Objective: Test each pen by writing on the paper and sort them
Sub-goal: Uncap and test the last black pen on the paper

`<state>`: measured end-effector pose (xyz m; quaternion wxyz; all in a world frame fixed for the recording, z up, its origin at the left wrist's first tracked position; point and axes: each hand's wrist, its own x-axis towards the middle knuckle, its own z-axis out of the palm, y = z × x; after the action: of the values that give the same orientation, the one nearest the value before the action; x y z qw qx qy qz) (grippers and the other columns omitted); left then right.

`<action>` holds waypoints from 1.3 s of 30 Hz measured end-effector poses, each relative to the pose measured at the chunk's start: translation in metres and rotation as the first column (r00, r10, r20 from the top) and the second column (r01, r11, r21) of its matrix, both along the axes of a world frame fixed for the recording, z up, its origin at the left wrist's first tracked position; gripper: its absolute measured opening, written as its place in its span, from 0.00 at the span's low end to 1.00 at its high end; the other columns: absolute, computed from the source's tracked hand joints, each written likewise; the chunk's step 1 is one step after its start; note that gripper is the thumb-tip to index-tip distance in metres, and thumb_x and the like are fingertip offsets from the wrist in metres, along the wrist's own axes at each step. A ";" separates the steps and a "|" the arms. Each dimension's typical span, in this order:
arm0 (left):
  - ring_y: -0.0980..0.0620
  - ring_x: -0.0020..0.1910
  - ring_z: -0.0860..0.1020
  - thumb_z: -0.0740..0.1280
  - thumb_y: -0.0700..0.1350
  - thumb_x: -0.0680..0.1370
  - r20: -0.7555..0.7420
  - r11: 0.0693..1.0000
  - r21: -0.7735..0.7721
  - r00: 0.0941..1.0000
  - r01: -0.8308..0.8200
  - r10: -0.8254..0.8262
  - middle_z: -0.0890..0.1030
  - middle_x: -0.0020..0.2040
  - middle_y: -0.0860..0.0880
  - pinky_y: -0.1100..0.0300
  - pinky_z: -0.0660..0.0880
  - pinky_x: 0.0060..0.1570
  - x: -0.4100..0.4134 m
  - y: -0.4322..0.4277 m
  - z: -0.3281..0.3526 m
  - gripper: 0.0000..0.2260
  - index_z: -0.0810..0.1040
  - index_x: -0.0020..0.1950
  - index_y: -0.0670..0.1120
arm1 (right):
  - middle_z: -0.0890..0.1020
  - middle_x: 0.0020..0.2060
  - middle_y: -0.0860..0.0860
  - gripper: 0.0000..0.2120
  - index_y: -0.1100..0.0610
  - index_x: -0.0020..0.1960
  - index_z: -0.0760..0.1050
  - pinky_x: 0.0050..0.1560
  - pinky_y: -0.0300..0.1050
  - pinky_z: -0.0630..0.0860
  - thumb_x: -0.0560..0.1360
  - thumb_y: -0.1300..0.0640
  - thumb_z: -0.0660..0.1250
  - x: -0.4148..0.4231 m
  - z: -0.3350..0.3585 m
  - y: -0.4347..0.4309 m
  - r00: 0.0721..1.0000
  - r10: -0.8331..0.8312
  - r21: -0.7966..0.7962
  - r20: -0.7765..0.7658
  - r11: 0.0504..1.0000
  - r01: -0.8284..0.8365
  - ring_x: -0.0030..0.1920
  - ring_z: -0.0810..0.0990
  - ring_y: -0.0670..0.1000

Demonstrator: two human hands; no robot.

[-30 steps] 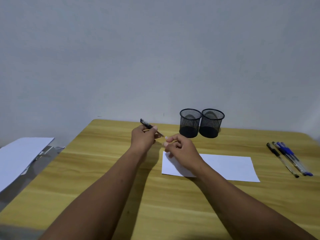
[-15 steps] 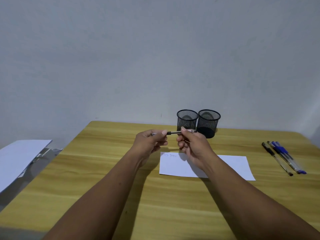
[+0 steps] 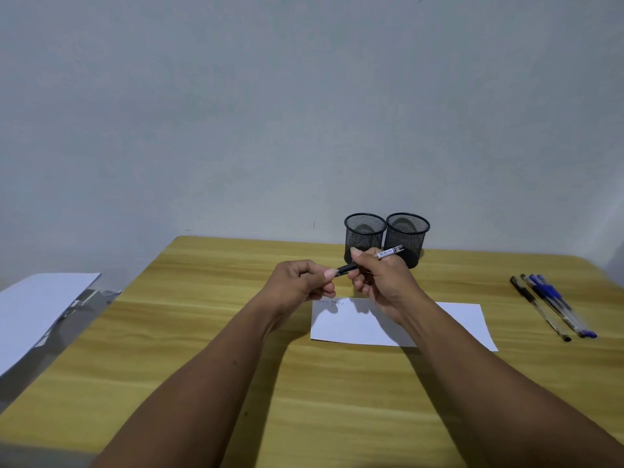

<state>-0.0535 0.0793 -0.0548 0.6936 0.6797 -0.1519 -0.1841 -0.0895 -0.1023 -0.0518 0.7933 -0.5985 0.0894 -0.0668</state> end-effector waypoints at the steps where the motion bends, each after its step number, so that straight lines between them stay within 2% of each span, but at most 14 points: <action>1: 0.50 0.37 0.82 0.73 0.40 0.77 0.000 1.000 -0.009 1.000 0.000 0.000 0.83 0.37 0.45 0.60 0.78 0.43 -0.001 -0.002 0.001 0.05 0.83 0.41 0.43 | 0.79 0.28 0.55 0.11 0.58 0.41 0.71 0.24 0.37 0.67 0.81 0.60 0.68 0.000 0.000 -0.001 1.000 -0.017 -0.001 0.001 1.000 0.017 0.23 0.74 0.47; 5: 0.50 0.37 0.82 0.73 0.40 0.77 0.011 1.000 -0.016 1.000 0.002 -0.001 0.83 0.36 0.44 0.61 0.77 0.41 0.000 -0.010 -0.002 0.05 0.82 0.40 0.44 | 0.78 0.28 0.54 0.11 0.58 0.42 0.72 0.24 0.37 0.67 0.81 0.58 0.69 0.000 -0.005 0.000 0.999 -0.047 -0.036 0.005 0.998 0.047 0.23 0.73 0.47; 7: 0.49 0.38 0.83 0.73 0.40 0.77 0.015 1.000 -0.006 1.000 -0.015 0.016 0.83 0.36 0.44 0.59 0.78 0.43 0.000 -0.006 -0.005 0.06 0.82 0.39 0.43 | 0.78 0.27 0.54 0.11 0.58 0.41 0.72 0.22 0.35 0.66 0.81 0.59 0.68 -0.001 -0.004 -0.008 0.998 -0.060 0.007 0.004 0.998 0.060 0.22 0.72 0.45; 10: 0.50 0.33 0.83 0.71 0.39 0.77 -0.038 0.980 -0.024 0.979 -0.199 0.198 0.81 0.34 0.43 0.60 0.80 0.37 0.005 0.027 -0.009 0.09 0.78 0.39 0.39 | 0.76 0.22 0.52 0.12 0.57 0.41 0.70 0.19 0.33 0.63 0.82 0.61 0.66 -0.004 0.001 -0.052 0.974 -0.226 0.153 -0.013 0.962 0.225 0.18 0.70 0.43; 12: 0.52 0.29 0.82 0.71 0.40 0.78 -0.005 0.953 0.026 0.953 -0.301 0.301 0.81 0.33 0.43 0.62 0.78 0.31 0.011 0.050 -0.010 0.09 0.78 0.40 0.38 | 0.78 0.25 0.56 0.11 0.59 0.42 0.72 0.21 0.34 0.68 0.83 0.60 0.65 -0.010 0.003 -0.076 0.959 -0.281 0.140 -0.021 0.949 0.282 0.19 0.72 0.45; 13: 0.53 0.29 0.81 0.70 0.41 0.79 0.048 0.944 0.078 0.947 -0.320 0.317 0.81 0.33 0.44 0.62 0.76 0.31 0.015 0.055 -0.011 0.08 0.79 0.42 0.38 | 0.79 0.29 0.59 0.09 0.60 0.44 0.74 0.23 0.36 0.72 0.83 0.59 0.64 -0.012 0.002 -0.078 0.969 -0.245 0.105 -0.024 0.964 0.246 0.21 0.76 0.47; 15: 0.52 0.32 0.81 0.71 0.42 0.79 0.174 0.933 0.184 0.944 -0.309 0.279 0.83 0.36 0.45 0.61 0.75 0.33 0.017 0.044 -0.014 0.06 0.80 0.46 0.39 | 0.84 0.36 0.62 0.10 0.62 0.49 0.78 0.29 0.40 0.81 0.84 0.58 0.62 -0.013 -0.003 -0.063 0.993 -0.107 0.032 -0.050 0.994 0.109 0.31 0.85 0.53; 17: 0.51 0.36 0.82 0.72 0.45 0.78 0.306 0.923 0.263 0.932 -0.281 0.196 0.85 0.39 0.46 0.59 0.77 0.34 0.015 0.022 -0.022 0.05 0.82 0.46 0.43 | 0.86 0.40 0.63 0.10 0.64 0.51 0.81 0.32 0.44 0.83 0.83 0.60 0.63 -0.011 -0.010 -0.040 0.998 -0.026 -0.019 -0.059 1.000 0.025 0.37 0.87 0.57; 20: 0.54 0.41 0.82 0.73 0.48 0.76 0.485 0.878 0.382 0.871 -0.289 0.076 0.85 0.39 0.54 0.58 0.79 0.42 0.008 0.000 -0.039 0.04 0.82 0.42 0.51 | 0.81 0.33 0.61 0.06 0.62 0.43 0.79 0.25 0.44 0.73 0.78 0.63 0.71 -0.009 -0.029 -0.019 0.998 -0.042 -0.135 -0.035 0.990 0.037 0.29 0.78 0.54; 23: 0.57 0.41 0.81 0.73 0.48 0.75 0.521 0.854 0.433 0.853 -0.288 0.024 0.84 0.39 0.56 0.61 0.77 0.41 0.002 -0.004 -0.053 0.03 0.82 0.43 0.51 | 0.77 0.26 0.60 0.13 0.61 0.36 0.73 0.22 0.40 0.66 0.75 0.66 0.74 -0.006 -0.049 -0.012 0.993 -0.109 -0.226 -0.039 0.969 0.097 0.23 0.71 0.52; 27: 0.57 0.37 0.80 0.74 0.50 0.74 0.539 0.847 0.436 0.842 -0.305 0.026 0.83 0.36 0.55 0.61 0.76 0.37 -0.002 -0.002 -0.066 0.04 0.83 0.43 0.51 | 0.78 0.24 0.58 0.11 0.64 0.38 0.74 0.28 0.46 0.72 0.75 0.66 0.73 -0.002 -0.054 -0.008 0.989 -0.140 -0.303 -0.052 0.946 0.118 0.23 0.73 0.55; 31: 0.55 0.35 0.80 0.74 0.51 0.73 0.571 0.843 0.415 0.819 -0.341 0.051 0.83 0.35 0.54 0.56 0.77 0.36 -0.003 -0.004 -0.071 0.05 0.82 0.41 0.51 | 0.77 0.25 0.59 0.09 0.65 0.39 0.74 0.26 0.44 0.73 0.75 0.67 0.72 0.005 -0.050 -0.012 0.985 -0.170 -0.321 -0.030 0.935 0.152 0.22 0.72 0.56; 36: 0.55 0.36 0.80 0.74 0.51 0.73 0.541 0.858 0.380 0.835 -0.345 0.096 0.83 0.35 0.55 0.55 0.77 0.38 -0.001 -0.001 -0.070 0.05 0.82 0.39 0.52 | 0.77 0.21 0.54 0.10 0.62 0.34 0.73 0.41 0.67 0.82 0.72 0.67 0.71 0.008 -0.061 -0.011 0.973 -0.229 -0.415 -0.005 0.886 0.206 0.21 0.75 0.52; 39: 0.56 0.36 0.79 0.74 0.52 0.72 0.512 0.856 0.367 0.848 -0.364 0.141 0.82 0.34 0.55 0.57 0.75 0.37 0.003 -0.001 -0.067 0.06 0.82 0.38 0.53 | 0.76 0.21 0.54 0.10 0.64 0.36 0.74 0.53 0.65 0.82 0.73 0.67 0.72 0.009 -0.061 -0.010 0.976 -0.216 -0.419 0.005 0.886 0.199 0.20 0.75 0.49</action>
<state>-0.0502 0.0786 -0.1220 0.4780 0.8594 -0.1743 0.0505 -0.0801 -0.1123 -0.1123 0.6334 -0.7422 0.1530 -0.1563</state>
